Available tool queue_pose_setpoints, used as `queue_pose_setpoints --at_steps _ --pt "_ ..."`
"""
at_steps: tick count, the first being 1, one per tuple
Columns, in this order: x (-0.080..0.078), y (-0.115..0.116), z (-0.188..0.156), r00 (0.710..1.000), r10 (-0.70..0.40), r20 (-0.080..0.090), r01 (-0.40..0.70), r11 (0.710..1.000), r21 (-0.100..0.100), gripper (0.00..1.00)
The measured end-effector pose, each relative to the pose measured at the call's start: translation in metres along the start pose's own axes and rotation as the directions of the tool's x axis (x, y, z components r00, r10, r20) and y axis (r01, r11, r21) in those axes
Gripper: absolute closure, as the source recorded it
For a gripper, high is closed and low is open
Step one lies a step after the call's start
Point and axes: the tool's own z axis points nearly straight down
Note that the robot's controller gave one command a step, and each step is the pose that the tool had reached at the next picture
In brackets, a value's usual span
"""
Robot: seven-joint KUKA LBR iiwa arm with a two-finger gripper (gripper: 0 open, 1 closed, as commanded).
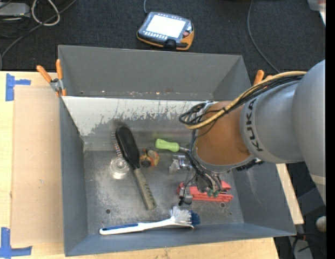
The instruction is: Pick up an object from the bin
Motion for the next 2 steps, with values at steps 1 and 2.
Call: queue_pose_setpoints --at_steps 1,2 --pt "0.0419 -0.0836 -0.0016 0.998 0.063 0.031 -0.063 0.998 -0.002 1.00" --pt "0.0420 -0.0836 -0.0015 0.998 0.064 0.031 -0.064 0.998 -0.002 1.00"
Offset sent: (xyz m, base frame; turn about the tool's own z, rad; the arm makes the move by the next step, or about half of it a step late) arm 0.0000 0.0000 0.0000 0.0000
